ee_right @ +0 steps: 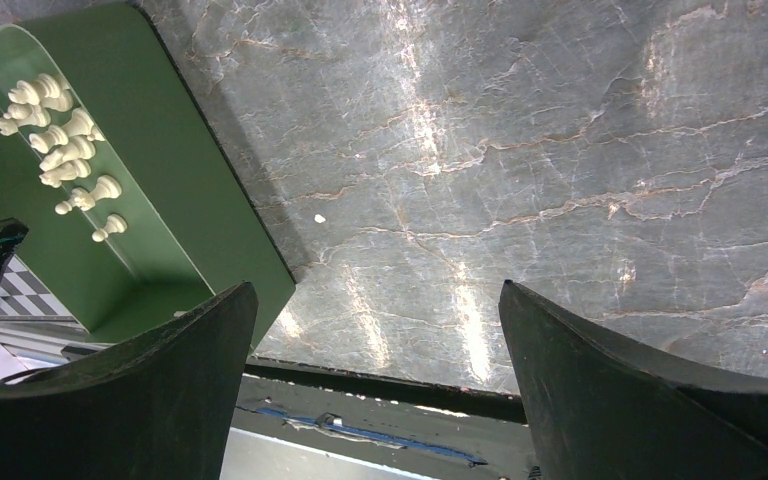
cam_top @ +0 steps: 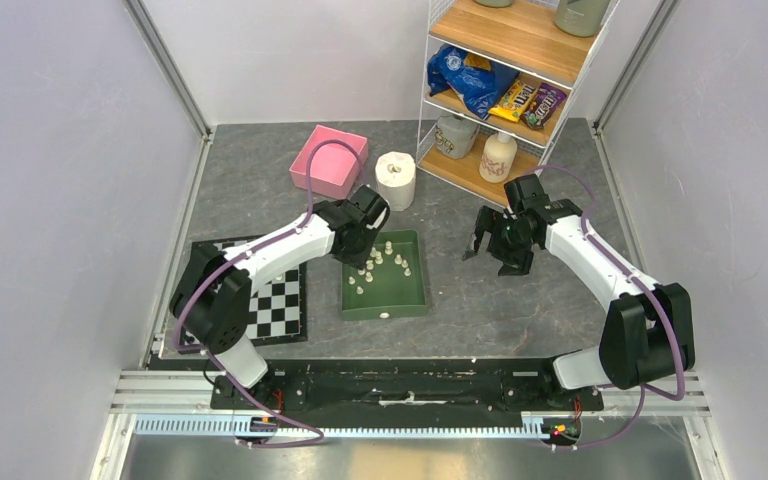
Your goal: Set up the chess pieces on the board
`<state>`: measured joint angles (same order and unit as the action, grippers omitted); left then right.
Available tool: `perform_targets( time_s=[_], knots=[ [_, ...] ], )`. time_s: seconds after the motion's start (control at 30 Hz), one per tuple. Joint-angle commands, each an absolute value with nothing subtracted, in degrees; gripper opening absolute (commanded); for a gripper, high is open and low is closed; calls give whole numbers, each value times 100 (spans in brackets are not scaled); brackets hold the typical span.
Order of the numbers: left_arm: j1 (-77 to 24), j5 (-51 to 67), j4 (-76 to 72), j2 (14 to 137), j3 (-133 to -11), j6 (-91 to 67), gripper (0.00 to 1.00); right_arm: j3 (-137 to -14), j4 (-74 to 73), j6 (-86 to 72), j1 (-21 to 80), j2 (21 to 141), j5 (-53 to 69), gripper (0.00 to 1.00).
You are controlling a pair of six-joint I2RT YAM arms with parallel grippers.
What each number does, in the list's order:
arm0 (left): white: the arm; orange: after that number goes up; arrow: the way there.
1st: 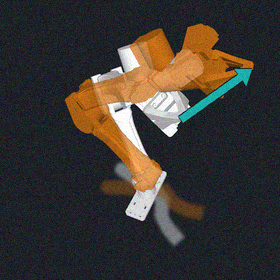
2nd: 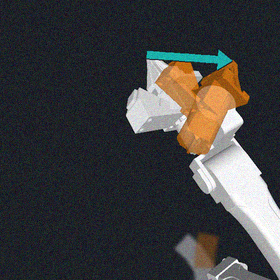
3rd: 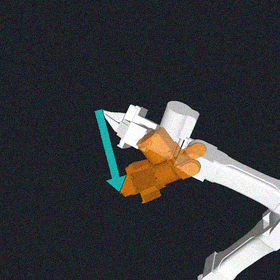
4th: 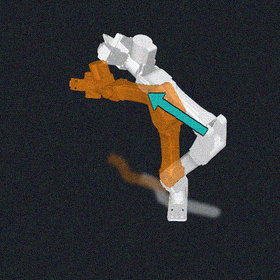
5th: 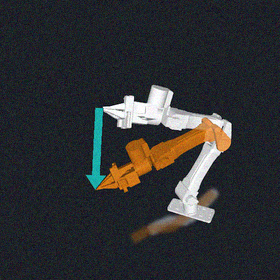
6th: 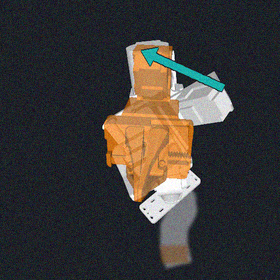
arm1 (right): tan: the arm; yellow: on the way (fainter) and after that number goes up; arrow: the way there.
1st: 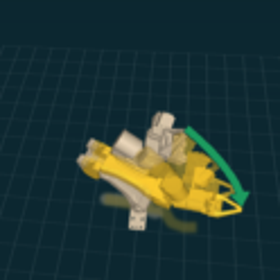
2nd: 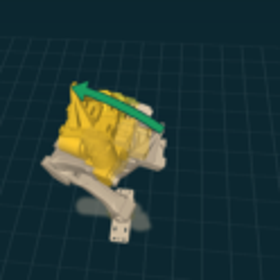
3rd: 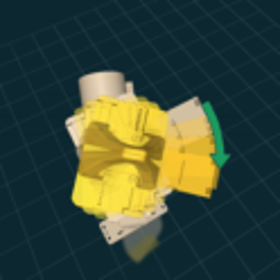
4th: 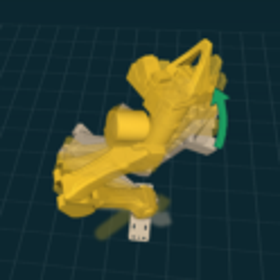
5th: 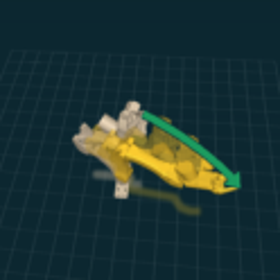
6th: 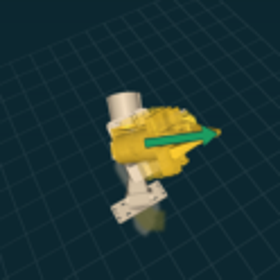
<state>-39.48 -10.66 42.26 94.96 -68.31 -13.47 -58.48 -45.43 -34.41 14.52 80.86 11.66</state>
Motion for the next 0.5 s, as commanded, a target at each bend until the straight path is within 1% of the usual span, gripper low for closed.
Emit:
perform_targets(
  time_s=[0.0,0.13,0.23,0.47],
  knots=[
    [-3916,-920,4411,9512,-7032,-556,35,-5800,-4447,-3375,1458,7972,1127,99],
    [-3811,-685,4518,9613,-6973,-164,35,-5803,-4445,-3379,1455,7963,1138,99],
    [-3754,-612,4480,9650,-6953,-9,32,-5815,-4446,-3358,1459,7978,1147,99],
    [-3727,-275,4324,9802,-7055,504,33,-5821,-4438,-3348,1456,8018,1155,99]
  ],
)
